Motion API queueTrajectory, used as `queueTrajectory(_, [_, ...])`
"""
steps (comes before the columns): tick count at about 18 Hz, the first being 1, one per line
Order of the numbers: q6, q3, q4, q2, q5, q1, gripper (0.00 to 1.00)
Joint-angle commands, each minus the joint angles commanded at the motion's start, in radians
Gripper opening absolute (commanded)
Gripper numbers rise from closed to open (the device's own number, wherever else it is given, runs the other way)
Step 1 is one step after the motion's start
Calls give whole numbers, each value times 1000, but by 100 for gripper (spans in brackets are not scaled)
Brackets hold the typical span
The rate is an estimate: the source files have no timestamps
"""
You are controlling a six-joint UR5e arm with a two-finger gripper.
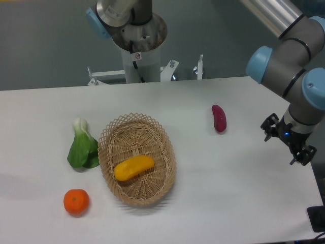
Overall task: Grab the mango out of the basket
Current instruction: 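Move the open gripper over the wicker basket toward the yellow mango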
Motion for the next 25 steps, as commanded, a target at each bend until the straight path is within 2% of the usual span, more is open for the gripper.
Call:
queueTrajectory(6, [-17,-21,15,9,-14,-8,100])
queueTrajectory(8, [-37,-52,23,24,-46,-8,100])
queueTrajectory(11, [-116,-147,141,63,-84,-11,100])
queueTrajectory(13, [-193,-190,166,87,-86,-28,100])
queueTrajectory(15, [-228,-219,161,110,-98,-58,100])
queueTrajectory(20, [-262,-391,169,224,-101,-187,100])
queueTrajectory(22, [-308,-425,172,232,-101,-259,100])
queueTrajectory(25, [-370,-439,178,230,-101,-340,100])
